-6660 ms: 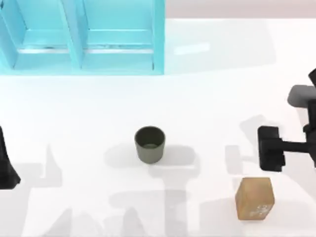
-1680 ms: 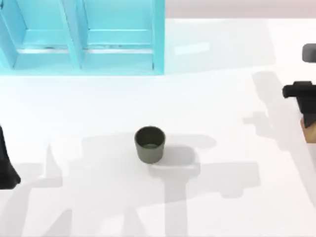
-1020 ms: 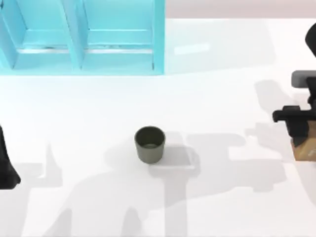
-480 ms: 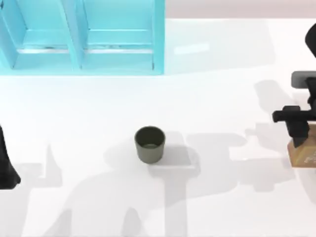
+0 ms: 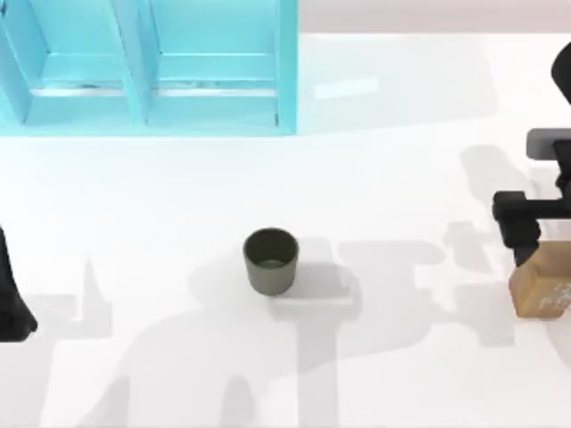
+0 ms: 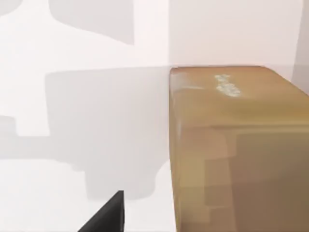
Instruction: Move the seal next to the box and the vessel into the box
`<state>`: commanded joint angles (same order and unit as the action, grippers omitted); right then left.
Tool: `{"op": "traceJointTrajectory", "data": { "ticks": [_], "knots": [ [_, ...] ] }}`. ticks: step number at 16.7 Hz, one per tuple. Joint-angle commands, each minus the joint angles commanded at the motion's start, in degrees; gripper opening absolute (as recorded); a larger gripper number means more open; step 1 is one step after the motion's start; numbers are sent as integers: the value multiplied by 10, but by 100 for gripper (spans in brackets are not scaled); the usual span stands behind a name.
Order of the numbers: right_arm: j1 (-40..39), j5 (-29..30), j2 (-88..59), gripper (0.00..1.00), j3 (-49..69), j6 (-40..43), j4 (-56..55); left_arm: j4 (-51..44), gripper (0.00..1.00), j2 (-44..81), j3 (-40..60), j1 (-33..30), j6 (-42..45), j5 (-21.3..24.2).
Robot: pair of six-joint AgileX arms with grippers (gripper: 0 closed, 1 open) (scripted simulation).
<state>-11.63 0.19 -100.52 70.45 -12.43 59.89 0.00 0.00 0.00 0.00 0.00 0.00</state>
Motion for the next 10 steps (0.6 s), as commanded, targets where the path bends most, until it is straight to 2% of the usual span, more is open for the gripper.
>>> {"op": "traceJointTrajectory", "data": {
  "ticks": [6, 10],
  "knots": [
    [-1, 0, 0, 100, 2, 0, 2, 0, 100, 0, 0, 0, 0, 0],
    [0, 0, 2, 100, 55, 0, 59, 0, 100, 0, 0, 0, 0, 0]
  ]
}}
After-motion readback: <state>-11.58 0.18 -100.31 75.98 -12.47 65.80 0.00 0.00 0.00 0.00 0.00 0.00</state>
